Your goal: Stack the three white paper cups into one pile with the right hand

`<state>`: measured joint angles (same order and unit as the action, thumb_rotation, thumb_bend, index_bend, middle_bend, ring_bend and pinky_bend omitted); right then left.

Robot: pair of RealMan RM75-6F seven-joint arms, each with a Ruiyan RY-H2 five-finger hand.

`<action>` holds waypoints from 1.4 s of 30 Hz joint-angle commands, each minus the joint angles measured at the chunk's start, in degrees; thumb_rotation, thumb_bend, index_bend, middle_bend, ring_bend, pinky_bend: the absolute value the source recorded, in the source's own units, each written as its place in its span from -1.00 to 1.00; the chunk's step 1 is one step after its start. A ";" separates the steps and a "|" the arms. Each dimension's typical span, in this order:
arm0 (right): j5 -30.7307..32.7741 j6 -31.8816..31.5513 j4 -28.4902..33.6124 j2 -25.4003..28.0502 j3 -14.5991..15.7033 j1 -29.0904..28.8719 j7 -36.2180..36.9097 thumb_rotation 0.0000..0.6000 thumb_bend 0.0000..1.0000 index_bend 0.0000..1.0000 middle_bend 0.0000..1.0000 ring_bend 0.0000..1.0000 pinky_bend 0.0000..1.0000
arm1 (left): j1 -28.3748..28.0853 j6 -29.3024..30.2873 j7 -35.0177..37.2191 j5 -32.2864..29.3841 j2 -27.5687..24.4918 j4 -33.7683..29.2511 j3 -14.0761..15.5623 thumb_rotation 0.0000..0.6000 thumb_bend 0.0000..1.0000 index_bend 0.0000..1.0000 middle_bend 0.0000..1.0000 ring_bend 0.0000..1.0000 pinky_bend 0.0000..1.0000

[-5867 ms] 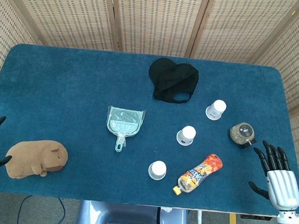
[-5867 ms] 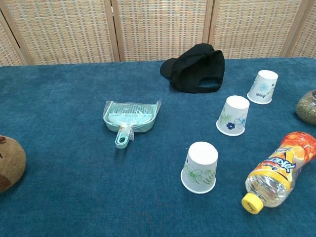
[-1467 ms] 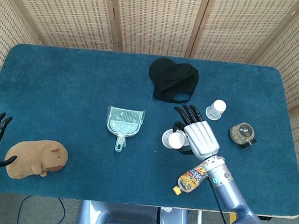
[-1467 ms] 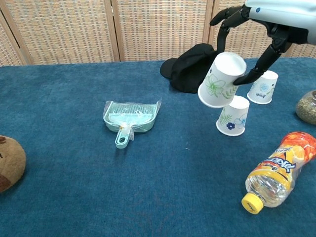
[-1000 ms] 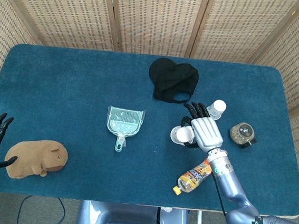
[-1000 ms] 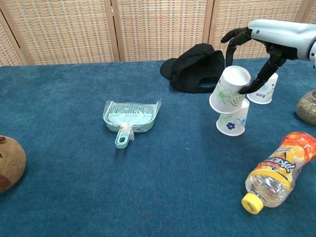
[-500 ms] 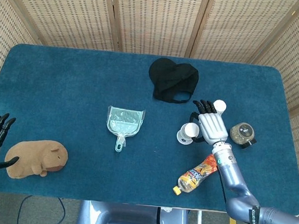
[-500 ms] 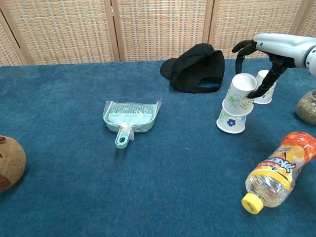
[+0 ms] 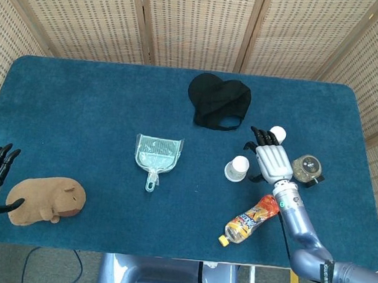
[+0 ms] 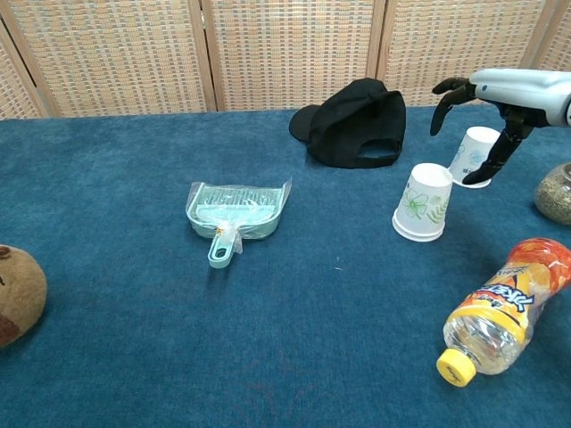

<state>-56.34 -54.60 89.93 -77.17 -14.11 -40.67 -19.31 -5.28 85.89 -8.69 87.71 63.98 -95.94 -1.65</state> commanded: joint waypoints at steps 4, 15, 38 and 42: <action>0.21 -1.31 1.81 2.15 -1.36 -0.15 0.11 1.00 -0.58 -0.30 -0.92 -1.00 -1.00 | 0.07 0.20 -0.19 -0.16 -0.02 0.08 -0.13 1.00 -0.94 -1.00 -1.00 -1.00 -1.00; 5.02 2.11 -6.34 1.17 -3.79 -3.67 0.11 1.00 -0.58 -0.35 -0.94 -1.00 -1.00 | 0.40 1.47 0.37 -0.91 0.24 0.55 -1.06 1.00 -0.94 -1.00 -1.00 -1.00 -1.00; 7.04 20.03 -43.32 -12.19 -2.97 -12.05 7.17 1.00 -0.58 -0.33 -0.93 -1.00 -1.00 | -0.52 0.26 -2.46 -2.87 1.48 0.14 -2.10 1.00 -0.94 -1.00 -1.00 -1.00 -1.00; 5.93 22.39 -47.45 -13.91 -2.65 -12.58 9.15 1.00 -0.58 -0.27 -0.92 -1.00 -1.00 | -0.96 -0.54 -3.29 -3.30 1.94 0.41 -2.18 1.00 -0.94 -1.00 -1.00 -1.00 -1.00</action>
<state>-49.69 -33.57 44.22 -89.92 -17.05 -52.72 -11.42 -6.14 85.49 -11.83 84.51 65.81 -95.60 -3.81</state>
